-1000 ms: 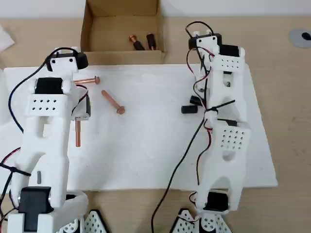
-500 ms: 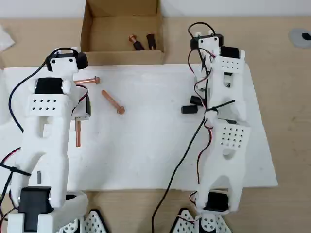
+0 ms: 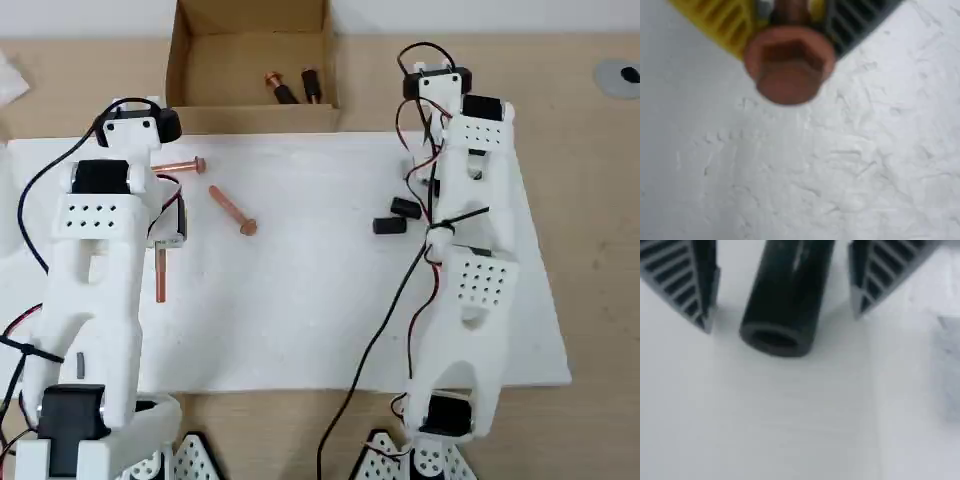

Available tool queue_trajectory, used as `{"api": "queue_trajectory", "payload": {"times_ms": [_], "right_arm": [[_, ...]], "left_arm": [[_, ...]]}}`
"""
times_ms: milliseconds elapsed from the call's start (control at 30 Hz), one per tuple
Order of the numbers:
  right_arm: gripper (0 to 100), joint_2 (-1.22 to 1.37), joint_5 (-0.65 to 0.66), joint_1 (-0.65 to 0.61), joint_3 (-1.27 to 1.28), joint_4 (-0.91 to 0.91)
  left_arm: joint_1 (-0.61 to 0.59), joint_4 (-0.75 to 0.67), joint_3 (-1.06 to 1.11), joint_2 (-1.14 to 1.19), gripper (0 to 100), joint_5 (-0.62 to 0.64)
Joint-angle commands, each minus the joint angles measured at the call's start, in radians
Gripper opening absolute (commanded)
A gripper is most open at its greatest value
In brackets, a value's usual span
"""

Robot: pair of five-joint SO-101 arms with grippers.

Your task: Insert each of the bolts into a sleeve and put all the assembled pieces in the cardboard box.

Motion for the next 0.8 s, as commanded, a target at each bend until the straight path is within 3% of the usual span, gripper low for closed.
{"api": "queue_trajectory", "payload": {"times_ms": [0, 367, 567, 767], "right_arm": [[19.5, -0.002, 0.009, -0.001, -0.03, -0.006], [19.4, -0.002, 0.044, -0.012, -0.028, 0.015], [11.8, -0.002, 0.057, -0.012, -0.028, 0.029], [11.2, -0.002, 0.057, -0.012, -0.028, 0.031]], "left_arm": [[-0.018, -0.008, -0.012, -0.047, 1, -0.011], [-0.018, -0.006, -0.012, -0.047, 1, -0.011], [-0.018, 0.012, -0.021, -0.047, 1, -0.032], [-0.02, 0.029, -0.055, -0.047, 1, -0.037]]}}
